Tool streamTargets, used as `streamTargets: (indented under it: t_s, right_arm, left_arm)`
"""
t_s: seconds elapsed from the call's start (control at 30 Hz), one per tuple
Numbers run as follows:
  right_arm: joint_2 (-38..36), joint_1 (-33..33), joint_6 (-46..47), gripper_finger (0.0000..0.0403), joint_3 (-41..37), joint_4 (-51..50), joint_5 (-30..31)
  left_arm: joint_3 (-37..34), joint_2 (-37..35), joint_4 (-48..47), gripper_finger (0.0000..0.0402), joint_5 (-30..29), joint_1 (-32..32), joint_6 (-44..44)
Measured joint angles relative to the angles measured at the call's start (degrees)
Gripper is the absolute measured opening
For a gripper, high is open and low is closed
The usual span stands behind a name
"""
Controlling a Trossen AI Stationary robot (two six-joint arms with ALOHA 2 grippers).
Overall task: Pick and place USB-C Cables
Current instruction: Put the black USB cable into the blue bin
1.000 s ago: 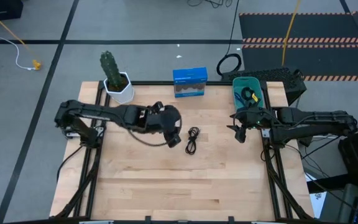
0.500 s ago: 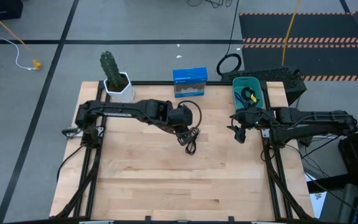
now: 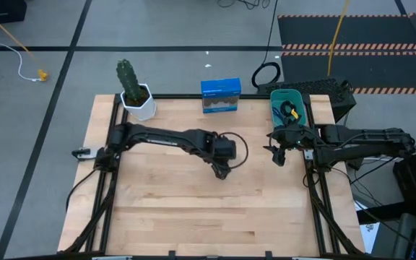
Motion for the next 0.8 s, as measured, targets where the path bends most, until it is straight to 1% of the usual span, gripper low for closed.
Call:
streamTargets:
  t_s: [0.3, 0.6, 0.8]
  right_arm:
    - [0.0, 0.0, 0.0, 0.0230, 0.0, 0.0, 0.0]
    - [0.0, 0.0, 0.0, 0.0230, 0.0, 0.0, 0.0]
    - [0.0, 0.0, 0.0, 0.0230, 0.0, 0.0, 0.0]
  left_arm:
    - [0.0, 5.9, 0.2, 0.0205, 0.9, -0.5, 0.9]
    - [0.0, 6.9, 3.9, 0.0205, 1.3, -0.9, 0.8]
    - [0.0, 6.9, 4.5, 0.0205, 1.3, -1.0, 0.3]
